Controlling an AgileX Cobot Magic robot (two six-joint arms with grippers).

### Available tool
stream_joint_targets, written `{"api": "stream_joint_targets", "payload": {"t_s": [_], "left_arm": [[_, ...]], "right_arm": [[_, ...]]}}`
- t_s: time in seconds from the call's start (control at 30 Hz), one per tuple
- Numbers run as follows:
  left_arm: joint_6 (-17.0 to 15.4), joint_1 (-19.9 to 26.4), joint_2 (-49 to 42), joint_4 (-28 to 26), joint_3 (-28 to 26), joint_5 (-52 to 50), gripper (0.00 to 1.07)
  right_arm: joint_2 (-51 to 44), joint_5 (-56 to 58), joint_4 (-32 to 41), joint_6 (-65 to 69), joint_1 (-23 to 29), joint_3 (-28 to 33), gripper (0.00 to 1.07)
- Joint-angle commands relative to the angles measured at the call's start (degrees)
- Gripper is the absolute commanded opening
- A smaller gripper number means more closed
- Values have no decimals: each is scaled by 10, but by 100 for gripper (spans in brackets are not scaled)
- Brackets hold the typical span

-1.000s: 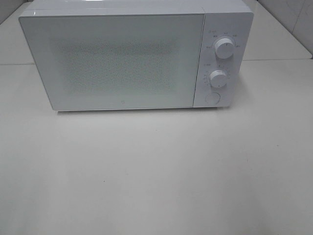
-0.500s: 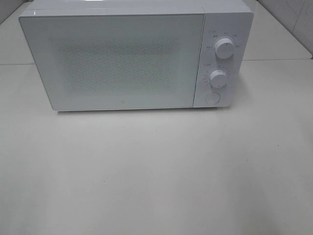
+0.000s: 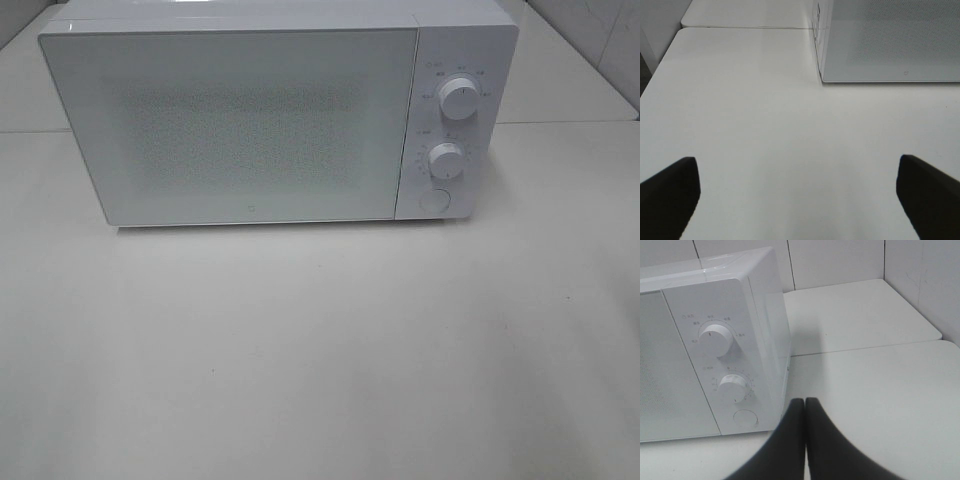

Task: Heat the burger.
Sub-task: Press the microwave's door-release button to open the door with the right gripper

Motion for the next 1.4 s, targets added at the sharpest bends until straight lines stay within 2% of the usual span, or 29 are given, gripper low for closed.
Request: {"api": "stream_joint_targets", "payload": {"t_s": [0.03,0.3,0.33,0.47,0.6,0.7,0.83,1.03,1.33,1.4], "left_arm": [[-2,1,-5,1,2,-1,100],[-2,1,-5,1,2,-1,100],[-2,1,-5,1,2,-1,100],[-2,1,-5,1,2,-1,100],[-2,1,-5,1,2,-1,100],[-2,1,-5,1,2,-1,100],[-2,1,-5,1,2,-1,100],[-2,1,-5,1,2,-1,100],[-2,1,-5,1,2,-1,100],[-2,1,-5,1,2,-1,100]], "right_arm": [[33,-61,10,-15,-3,5,0],[172,-197,15,-19,-3,25,0],[212,-247,15,-14,-3,31,0],[264,-291,14,13,-3,32,0],[328,-351,7,107,-3,32,0],[395,-403,-34,236,-3,32,0],[455,-457,-46,339,-3,32,0],[484,-469,-46,445,-3,30,1],[484,-469,-50,503,-3,30,1],[484,-468,-45,513,17,16,1]]}}
